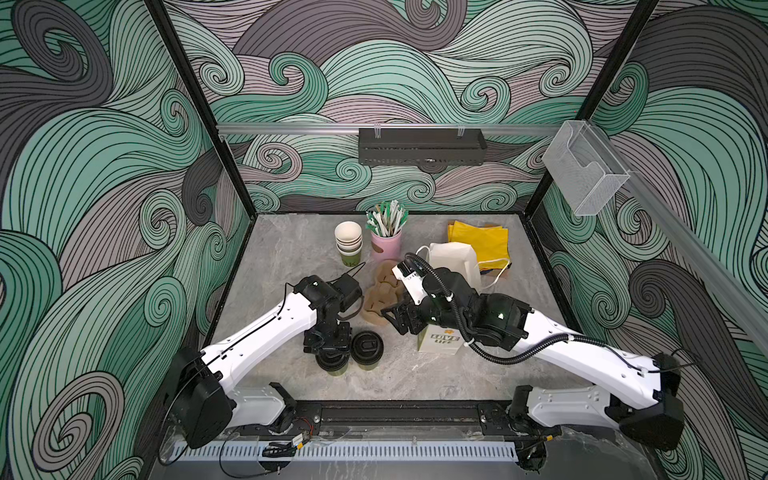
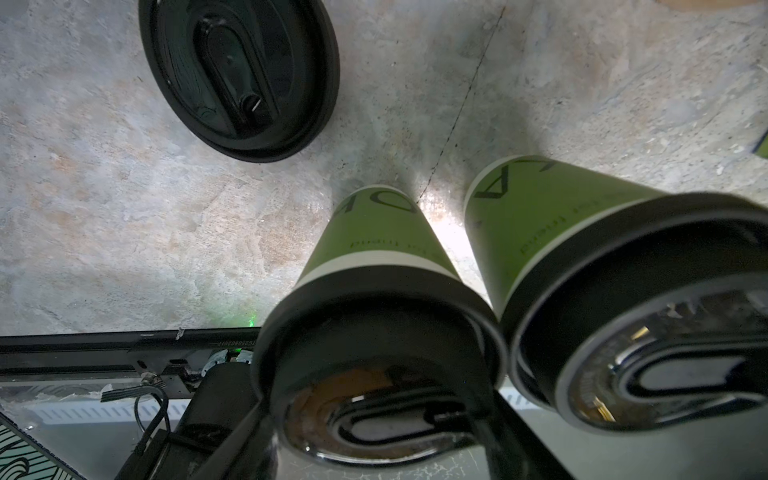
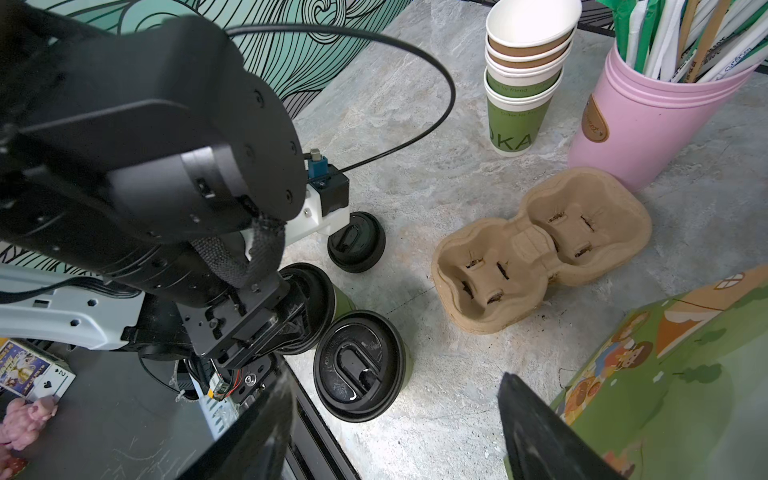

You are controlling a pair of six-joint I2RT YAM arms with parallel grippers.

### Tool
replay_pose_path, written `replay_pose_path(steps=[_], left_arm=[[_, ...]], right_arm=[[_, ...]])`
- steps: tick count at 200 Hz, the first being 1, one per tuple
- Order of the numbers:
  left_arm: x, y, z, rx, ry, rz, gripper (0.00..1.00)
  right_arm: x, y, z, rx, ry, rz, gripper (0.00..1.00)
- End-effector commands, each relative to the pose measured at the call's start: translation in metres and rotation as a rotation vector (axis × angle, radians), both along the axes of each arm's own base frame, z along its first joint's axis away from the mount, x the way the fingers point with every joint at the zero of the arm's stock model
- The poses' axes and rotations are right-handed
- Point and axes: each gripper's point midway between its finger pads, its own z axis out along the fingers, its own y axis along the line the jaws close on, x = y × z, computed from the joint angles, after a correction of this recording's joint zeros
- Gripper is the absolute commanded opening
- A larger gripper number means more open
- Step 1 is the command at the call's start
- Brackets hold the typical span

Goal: Pack the takeout coffee
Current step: 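Press the black lid down onto the green cup with the left gripper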

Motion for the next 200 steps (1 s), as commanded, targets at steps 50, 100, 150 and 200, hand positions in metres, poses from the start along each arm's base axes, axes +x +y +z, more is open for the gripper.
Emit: replay_pose_path(steps=[50,100,150,200], left_arm=[[-0.010,0.014,-0.019,0.075,0.043,-0.020,0.67],[-0.015,0.016,-0.027,0.081,0.064,-0.015,0.67],[-0.012,0.016,-0.023,0.067,0.046,-0.007,0.69],[0.000,0.003,0.001,-0.009,-0.027,0.001,0.78]], right_arm=[[0.001,0.000,0.005,0.019,0.003,-0.006,0.78],[0.001,0.001,0.005,0.017,0.008,-0.006,0.78],[0.001,0.003,0.005,0.015,0.012,-0.002,0.78],[0.001,0.003,0.004,0.013,0.014,-0.003,0.78]])
